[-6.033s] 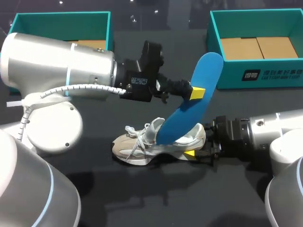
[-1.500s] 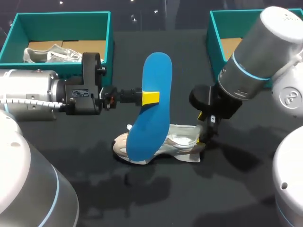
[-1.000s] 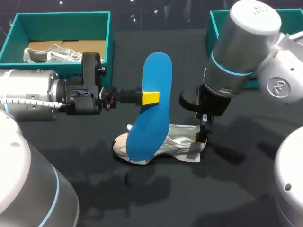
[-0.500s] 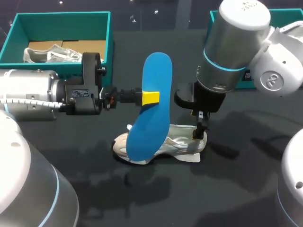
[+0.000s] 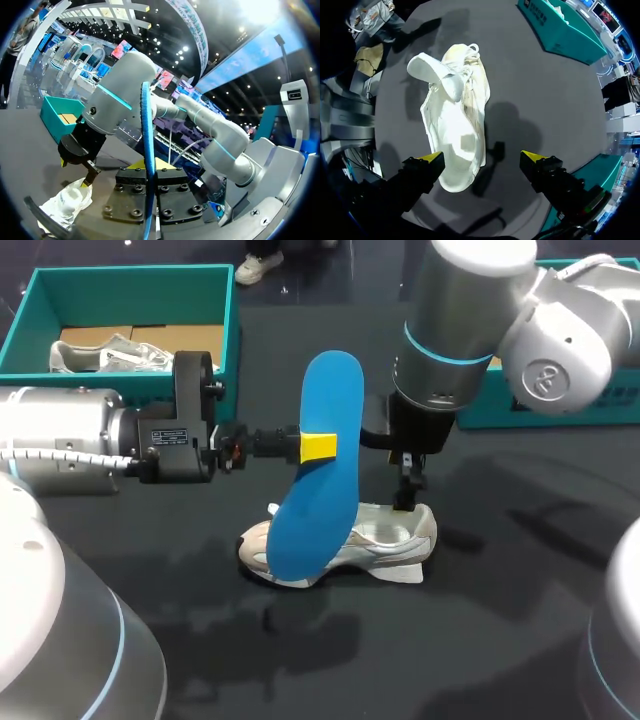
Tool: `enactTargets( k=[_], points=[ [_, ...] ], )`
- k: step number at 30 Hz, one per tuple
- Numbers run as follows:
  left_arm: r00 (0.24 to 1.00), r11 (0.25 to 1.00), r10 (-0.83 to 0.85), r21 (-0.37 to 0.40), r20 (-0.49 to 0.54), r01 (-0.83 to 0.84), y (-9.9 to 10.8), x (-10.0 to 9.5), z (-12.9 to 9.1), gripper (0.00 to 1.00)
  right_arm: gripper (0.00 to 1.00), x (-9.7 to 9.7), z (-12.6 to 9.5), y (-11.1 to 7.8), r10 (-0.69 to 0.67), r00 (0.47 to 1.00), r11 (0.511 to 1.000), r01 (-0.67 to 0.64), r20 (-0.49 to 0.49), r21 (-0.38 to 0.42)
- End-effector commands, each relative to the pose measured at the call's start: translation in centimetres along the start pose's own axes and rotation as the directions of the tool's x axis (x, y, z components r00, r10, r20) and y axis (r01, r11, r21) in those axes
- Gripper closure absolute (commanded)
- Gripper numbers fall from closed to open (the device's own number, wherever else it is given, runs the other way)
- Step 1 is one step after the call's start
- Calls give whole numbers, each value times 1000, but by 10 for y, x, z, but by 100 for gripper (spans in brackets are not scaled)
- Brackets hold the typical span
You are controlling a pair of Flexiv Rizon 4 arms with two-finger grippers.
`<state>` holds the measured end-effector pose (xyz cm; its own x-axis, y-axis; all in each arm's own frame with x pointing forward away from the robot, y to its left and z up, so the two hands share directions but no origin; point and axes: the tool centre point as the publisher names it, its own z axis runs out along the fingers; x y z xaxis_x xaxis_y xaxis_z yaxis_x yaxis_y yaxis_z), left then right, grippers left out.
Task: Take the shoe out of the shoebox, open the shoe tongue, remove and reinsert the insole, then place the shoe into the shoebox
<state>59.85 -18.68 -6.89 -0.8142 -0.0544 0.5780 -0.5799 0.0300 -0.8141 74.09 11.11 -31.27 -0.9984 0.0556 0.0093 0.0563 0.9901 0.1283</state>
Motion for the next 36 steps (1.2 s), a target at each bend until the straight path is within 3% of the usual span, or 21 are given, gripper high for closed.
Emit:
enactTargets(
  k=[1, 21, 36],
  points=[
    [1000, 1000, 0, 2, 0, 0, 1, -1, 2, 100, 0, -7, 13, 12, -8, 1000, 1000, 8, -10, 3],
    [1000, 1000, 0, 2, 0, 0, 1, -1, 2, 100, 2, -12, 49, 20, -26, 999, 1000, 26, -36, -6],
    [1000, 1000, 0, 2, 0, 0, 1, -1, 2, 100, 23, -13, 61, 29, -33, 997, 999, 32, -63, -7]
  ],
)
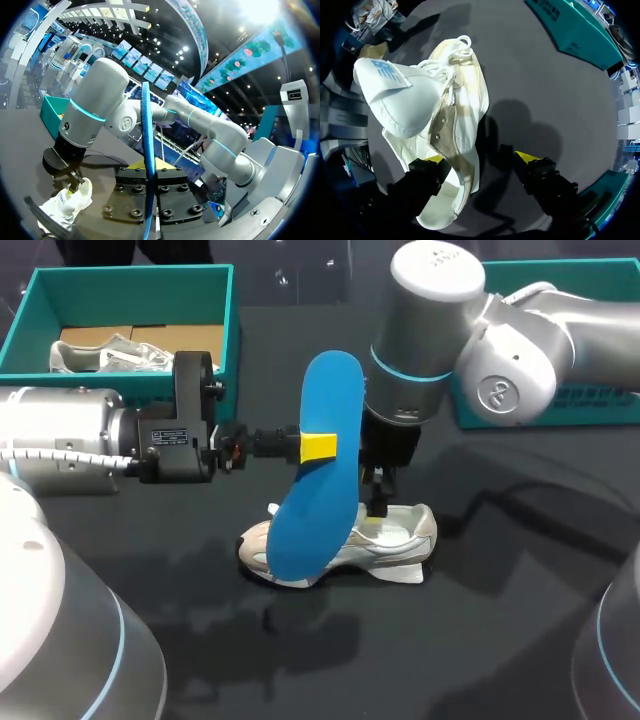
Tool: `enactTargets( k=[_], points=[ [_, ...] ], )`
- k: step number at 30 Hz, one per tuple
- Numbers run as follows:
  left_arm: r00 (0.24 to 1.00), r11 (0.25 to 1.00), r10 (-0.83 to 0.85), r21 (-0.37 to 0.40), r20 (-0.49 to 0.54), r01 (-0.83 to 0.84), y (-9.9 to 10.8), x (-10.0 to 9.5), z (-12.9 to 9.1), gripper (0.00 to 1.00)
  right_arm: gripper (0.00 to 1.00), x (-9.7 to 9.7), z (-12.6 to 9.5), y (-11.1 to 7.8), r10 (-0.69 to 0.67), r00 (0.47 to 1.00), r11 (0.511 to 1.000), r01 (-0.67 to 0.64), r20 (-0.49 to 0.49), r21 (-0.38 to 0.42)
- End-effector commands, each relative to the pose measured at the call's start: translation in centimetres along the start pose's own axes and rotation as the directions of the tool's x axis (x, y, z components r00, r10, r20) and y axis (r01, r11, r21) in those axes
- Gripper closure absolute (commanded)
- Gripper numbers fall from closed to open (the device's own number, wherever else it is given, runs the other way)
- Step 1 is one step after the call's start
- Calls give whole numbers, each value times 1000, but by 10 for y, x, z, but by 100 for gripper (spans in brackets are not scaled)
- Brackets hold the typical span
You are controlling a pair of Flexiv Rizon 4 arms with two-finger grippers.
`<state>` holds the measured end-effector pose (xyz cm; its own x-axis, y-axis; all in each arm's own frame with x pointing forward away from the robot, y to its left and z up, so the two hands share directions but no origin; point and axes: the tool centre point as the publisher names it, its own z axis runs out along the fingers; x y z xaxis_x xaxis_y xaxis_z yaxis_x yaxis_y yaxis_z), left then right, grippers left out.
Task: Take the shoe out of the shoebox, open the shoe tongue, remove and reinsert the insole, then place the shoe into the shoebox
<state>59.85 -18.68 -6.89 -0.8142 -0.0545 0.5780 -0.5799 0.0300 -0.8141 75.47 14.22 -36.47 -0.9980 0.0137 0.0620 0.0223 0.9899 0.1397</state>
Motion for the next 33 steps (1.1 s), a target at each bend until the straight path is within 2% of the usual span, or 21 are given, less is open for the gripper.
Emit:
enactTargets(
  k=[1, 10, 23, 27, 29, 31, 33],
  points=[
    [1000, 1000, 0, 2, 0, 0, 1, -1, 2, 100, 24, -1, 6, 5, 3, 1000, 1000, -3, -7, 2],
    [1000, 1000, 0, 2, 0, 0, 1, -1, 2, 100, 42, 3, 15, 8, 2, 1000, 1000, -2, -31, -9],
    [1000, 1000, 0, 2, 0, 0, 1, -1, 2, 100, 53, 14, 19, 10, 11, 999, 1000, -11, -47, -13],
    [1000, 1000, 0, 2, 0, 0, 1, -1, 2, 100, 60, 19, 21, 11, 17, 998, 1000, -18, -54, -14],
    [1000, 1000, 0, 2, 0, 0, 1, -1, 2, 100, 73, 21, 22, 11, 18, 998, 1000, -19, -57, -16],
    [1000, 1000, 0, 2, 0, 0, 1, -1, 2, 100, 100, 22, 22, 11, 18, 998, 1000, -19, -60, -20],
    [1000, 1000, 0, 2, 0, 0, 1, -1, 2, 100, 100, 24, 22, 11, 12, 998, 1000, -14, -65, -27]
  ],
)
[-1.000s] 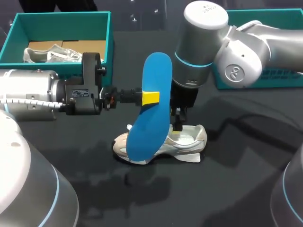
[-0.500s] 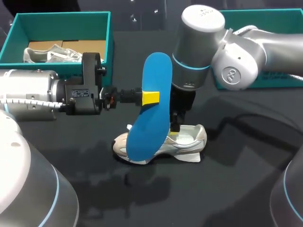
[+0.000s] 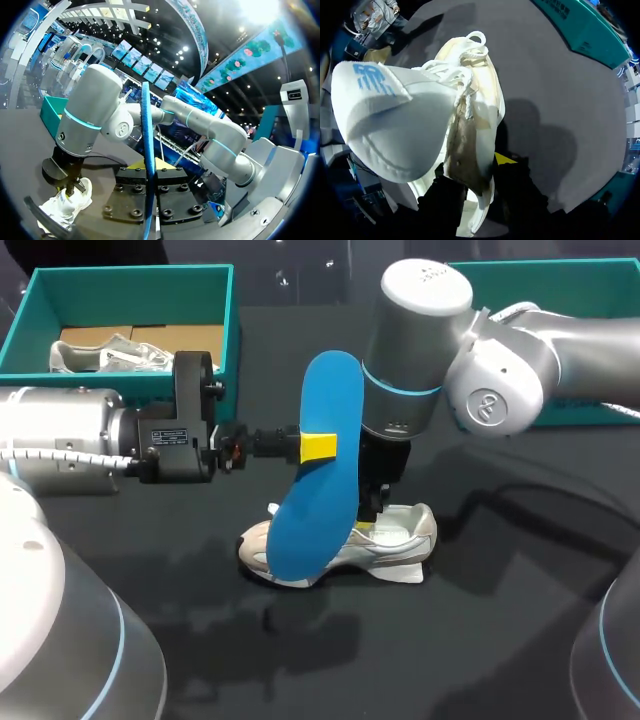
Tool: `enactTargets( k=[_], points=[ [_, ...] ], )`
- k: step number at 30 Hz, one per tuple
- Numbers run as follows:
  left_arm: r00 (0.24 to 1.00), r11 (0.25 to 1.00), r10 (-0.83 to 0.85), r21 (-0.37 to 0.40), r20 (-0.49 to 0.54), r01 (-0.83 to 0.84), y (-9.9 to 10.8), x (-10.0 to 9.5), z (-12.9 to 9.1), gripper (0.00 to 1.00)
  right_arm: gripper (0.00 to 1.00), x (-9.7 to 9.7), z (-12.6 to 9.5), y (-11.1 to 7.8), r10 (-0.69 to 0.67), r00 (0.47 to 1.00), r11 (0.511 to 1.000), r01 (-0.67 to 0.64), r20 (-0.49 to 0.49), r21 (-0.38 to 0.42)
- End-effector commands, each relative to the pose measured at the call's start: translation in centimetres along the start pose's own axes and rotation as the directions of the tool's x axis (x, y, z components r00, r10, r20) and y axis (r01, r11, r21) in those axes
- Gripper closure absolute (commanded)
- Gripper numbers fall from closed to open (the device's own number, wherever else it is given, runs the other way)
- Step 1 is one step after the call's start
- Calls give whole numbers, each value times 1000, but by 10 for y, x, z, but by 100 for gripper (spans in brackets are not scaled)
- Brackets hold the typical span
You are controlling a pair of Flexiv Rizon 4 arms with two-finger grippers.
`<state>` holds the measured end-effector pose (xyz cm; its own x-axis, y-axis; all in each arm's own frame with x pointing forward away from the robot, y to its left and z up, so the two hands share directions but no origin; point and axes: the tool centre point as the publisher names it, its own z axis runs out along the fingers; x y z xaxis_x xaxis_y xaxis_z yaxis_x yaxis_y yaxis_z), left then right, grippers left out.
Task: Take the shoe out of the shoebox, open the shoe tongue, remove and reinsert the insole, then place the shoe into the shoebox
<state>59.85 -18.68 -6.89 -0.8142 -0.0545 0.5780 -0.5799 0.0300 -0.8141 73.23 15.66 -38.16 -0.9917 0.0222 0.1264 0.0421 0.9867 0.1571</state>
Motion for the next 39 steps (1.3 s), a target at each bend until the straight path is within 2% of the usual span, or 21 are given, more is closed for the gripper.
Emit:
enactTargets(
  k=[1, 12, 19, 25, 31, 34, 36, 39],
  points=[
    [1000, 1000, 0, 2, 0, 0, 1, -1, 2, 100, 100, 3, 2, 0, -8, 1000, 1000, 8, -3, -9],
    [1000, 1000, 0, 2, 0, 0, 1, -1, 2, 100, 100, 9, -8, 2, -20, 1000, 1000, 20, -16, 2],
    [1000, 1000, 0, 2, 0, 0, 1, -1, 2, 100, 100, 19, -20, 1, 38, 999, 999, -38, -23, 1],
    [1000, 1000, 0, 2, 0, 0, 1, -1, 2, 100, 100, 28, -34, -2, 153, 988, 988, -153, -32, 2],
    [1000, 1000, 0, 2, 0, 0, 1, -1, 2, 100, 100, 36, -40, 0, 318, 948, 948, -318, 9, -24],
    [1000, 1000, 0, 2, 0, 0, 1, -1, 2, 100, 100, 38, -37, 5, 416, 909, 909, -413, 34, -61],
    [1000, 1000, 0, 2, 0, 0, 1, -1, 2, 100, 100, 40, -39, 8, 473, 879, 879, -464, 67, -112],
    [1000, 1000, 0, 2, 0, 0, 1, -1, 2, 100, 100, 40, -39, 8, 473, 879, 879, -464, 67, -112]
  ],
)
